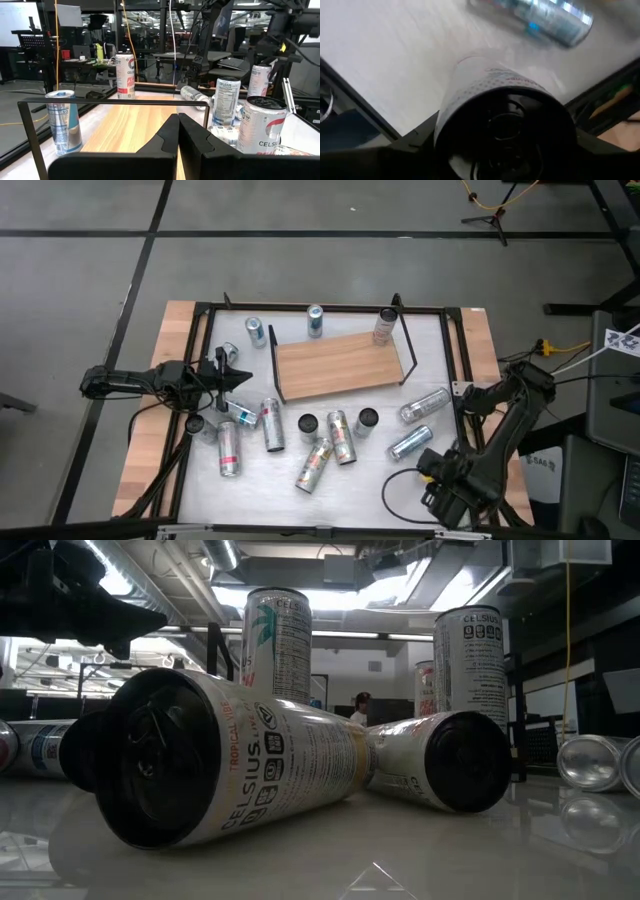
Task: Place canned beverage on shelf
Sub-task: Put the white-pink soda can on the shelf aligned with the other white-pink soda can
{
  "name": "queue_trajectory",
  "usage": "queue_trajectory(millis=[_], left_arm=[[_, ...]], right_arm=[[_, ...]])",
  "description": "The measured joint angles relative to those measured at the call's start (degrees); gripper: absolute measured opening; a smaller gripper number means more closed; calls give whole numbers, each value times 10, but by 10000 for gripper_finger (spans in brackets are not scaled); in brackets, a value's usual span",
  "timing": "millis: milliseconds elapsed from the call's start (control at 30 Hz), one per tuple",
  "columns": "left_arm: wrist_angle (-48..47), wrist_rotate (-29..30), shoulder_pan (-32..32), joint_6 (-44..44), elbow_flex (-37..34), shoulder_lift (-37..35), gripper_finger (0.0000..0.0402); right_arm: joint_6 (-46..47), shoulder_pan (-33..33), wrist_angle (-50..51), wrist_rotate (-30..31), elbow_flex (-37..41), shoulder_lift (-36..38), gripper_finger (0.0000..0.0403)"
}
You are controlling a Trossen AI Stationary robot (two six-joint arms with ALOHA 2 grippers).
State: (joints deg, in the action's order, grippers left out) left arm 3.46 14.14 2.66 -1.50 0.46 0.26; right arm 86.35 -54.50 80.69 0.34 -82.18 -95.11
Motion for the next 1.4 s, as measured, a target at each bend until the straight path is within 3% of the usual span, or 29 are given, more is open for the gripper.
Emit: queue_trajectory(millis=[367,633,867,1100,1400], left_arm=[[0,0,0,0,0,0,1],[0,0,0,0,0,0,1],[0,0,0,0,0,0,1],[0,0,0,0,0,0,1],[0,0,0,1,0,0,1]], right_arm=[[-207,119,99,3,-126,0,246],[-405,222,94,42,-213,4,247],[-539,319,94,32,-242,4,247],[-594,380,94,-12,-248,4,248],[-585,383,94,-60,-248,4,248]])
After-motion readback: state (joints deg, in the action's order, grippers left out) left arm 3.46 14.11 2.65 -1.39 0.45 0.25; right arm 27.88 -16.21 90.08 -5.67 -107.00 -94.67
